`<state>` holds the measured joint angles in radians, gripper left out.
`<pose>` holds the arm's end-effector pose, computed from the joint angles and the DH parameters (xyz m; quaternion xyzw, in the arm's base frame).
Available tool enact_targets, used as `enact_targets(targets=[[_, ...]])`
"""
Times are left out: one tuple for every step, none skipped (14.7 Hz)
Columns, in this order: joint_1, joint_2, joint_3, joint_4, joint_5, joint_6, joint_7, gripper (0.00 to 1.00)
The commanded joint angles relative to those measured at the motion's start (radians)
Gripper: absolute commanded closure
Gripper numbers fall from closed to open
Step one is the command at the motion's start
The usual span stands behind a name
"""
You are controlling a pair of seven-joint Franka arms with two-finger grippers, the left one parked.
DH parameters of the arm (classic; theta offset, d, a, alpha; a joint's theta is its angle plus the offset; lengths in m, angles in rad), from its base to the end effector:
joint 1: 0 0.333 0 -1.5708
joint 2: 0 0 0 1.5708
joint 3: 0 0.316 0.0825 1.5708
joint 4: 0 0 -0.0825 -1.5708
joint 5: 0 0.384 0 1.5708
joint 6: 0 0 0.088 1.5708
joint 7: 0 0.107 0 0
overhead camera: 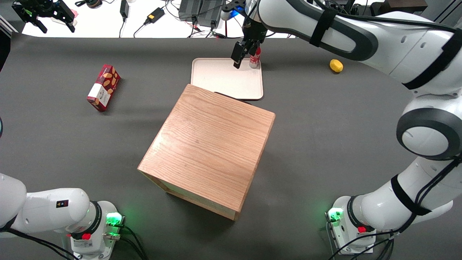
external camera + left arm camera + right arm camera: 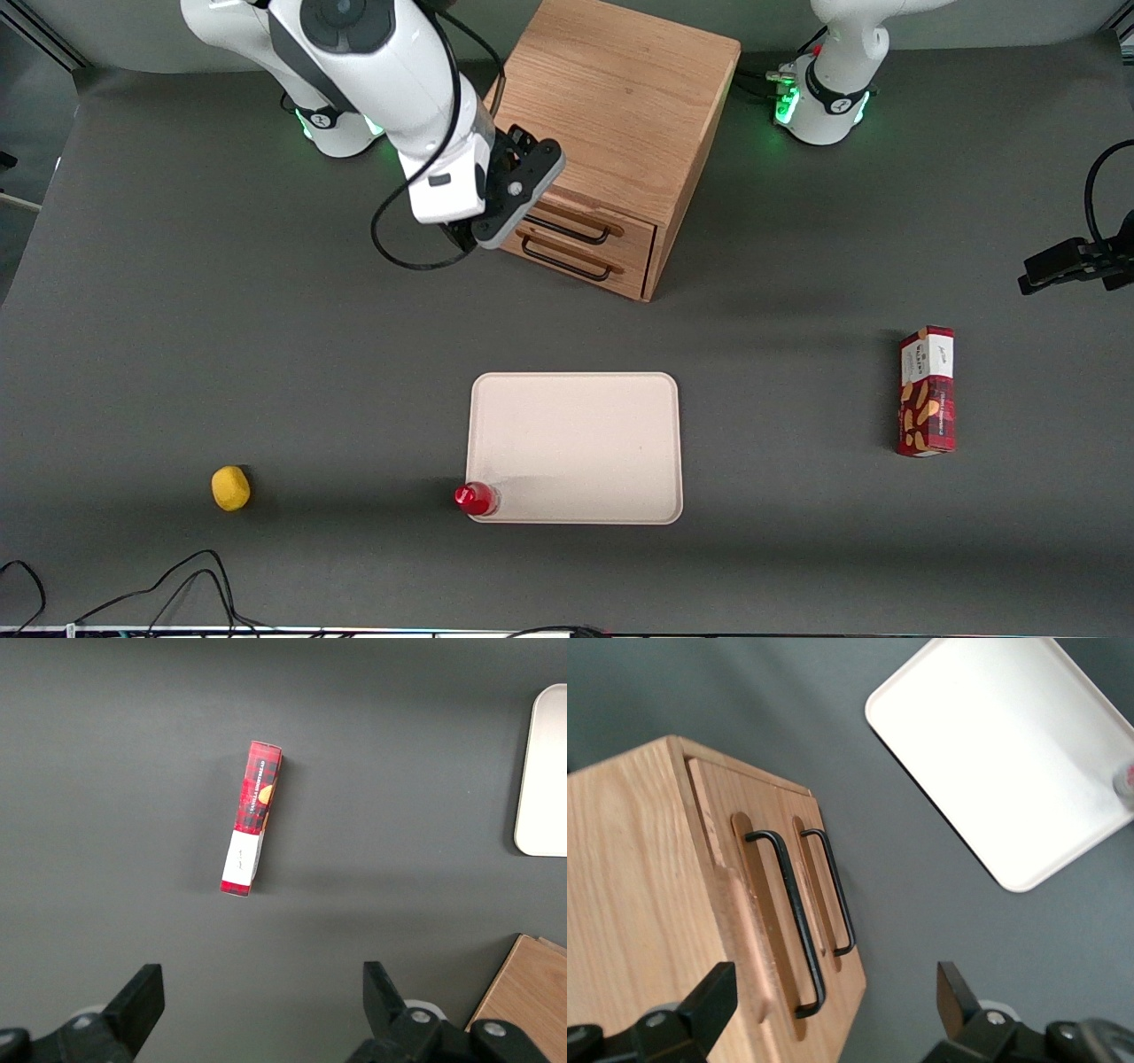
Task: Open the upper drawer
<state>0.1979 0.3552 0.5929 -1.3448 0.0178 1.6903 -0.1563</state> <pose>0.5028 0.4199 0.5585 -0.8926 -0.4374 0.0094 0.1085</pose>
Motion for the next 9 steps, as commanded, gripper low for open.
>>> enact_targets(targets=[[0.005, 0.025, 0.007, 0.033, 0.007, -0.006, -0.109, 0.00], [0.014, 0.030, 0.007, 0.033, 0.007, -0.006, -0.109, 0.00], [0.017, 0.031, 0.007, 0.033, 0.007, -0.006, -0.109, 0.00], [0.020, 0.031, 0.008, 0.030, 0.007, -0.006, -0.115, 0.00], [0.020, 0.030, 0.007, 0.021, 0.007, -0.006, -0.132, 0.00], [0.020, 0.028, 0.008, 0.010, 0.007, -0.006, -0.164, 0.00], [0.020, 0.028, 0.008, -0.003, 0.005, -0.006, -0.179, 0.00], [0.018, 0.028, 0.008, -0.019, 0.005, -0.003, -0.184, 0.00], [0.018, 0.028, 0.007, -0.039, 0.005, 0.014, -0.186, 0.00]])
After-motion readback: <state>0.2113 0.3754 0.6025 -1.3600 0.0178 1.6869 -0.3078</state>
